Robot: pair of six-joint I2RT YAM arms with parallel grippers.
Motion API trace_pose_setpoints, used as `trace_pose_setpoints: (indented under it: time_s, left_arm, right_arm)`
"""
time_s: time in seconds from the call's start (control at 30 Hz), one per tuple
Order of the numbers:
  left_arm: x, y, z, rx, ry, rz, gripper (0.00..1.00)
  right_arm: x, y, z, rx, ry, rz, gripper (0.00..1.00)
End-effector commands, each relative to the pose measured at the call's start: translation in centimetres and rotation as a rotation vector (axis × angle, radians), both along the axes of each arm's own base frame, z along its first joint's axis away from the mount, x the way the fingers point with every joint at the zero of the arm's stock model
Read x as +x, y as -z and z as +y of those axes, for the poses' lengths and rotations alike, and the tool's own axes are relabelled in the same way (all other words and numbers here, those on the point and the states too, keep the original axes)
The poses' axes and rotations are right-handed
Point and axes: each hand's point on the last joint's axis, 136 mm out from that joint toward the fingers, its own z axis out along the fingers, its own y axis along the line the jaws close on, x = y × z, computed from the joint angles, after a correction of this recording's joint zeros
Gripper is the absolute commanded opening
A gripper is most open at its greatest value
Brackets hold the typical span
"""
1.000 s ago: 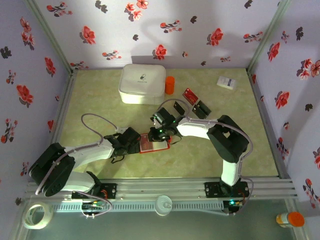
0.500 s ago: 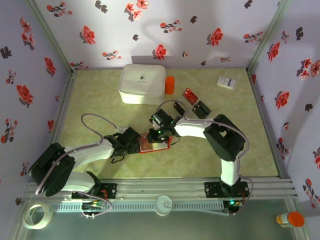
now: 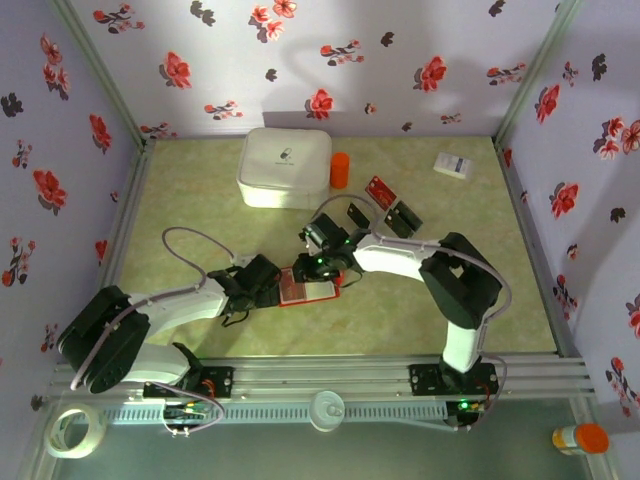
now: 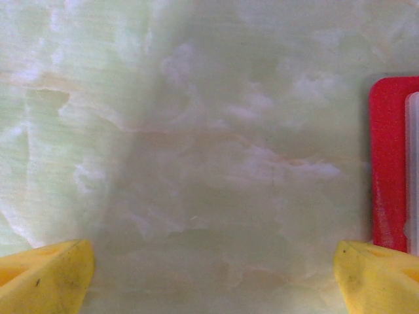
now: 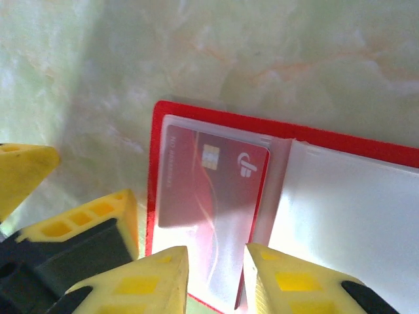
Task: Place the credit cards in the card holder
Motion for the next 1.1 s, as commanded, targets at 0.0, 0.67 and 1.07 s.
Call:
trace_pose_setpoints:
  time_s: [0.0, 0.67, 1.07]
  left_arm:
    - [0.2, -0.9, 0.5, 0.007, -0.004, -0.009, 0.95]
    - [2.5, -9.5, -1.8, -0.176, 0.016, -0.175, 1.00]
    - [2.4, -8.7, -7.3, -0.211, 0.053, -0.176, 1.00]
  right_arm:
    - [0.8, -1.4, -1.1, -0.014, 0.011, -0.044, 0.30]
    - [4.3, -4.4, -7.3, -0.036, 0.117, -0.135, 0.35]
    - [3.0, -1.8, -6.2, -0.029, 0.071, -0.045, 0.17]
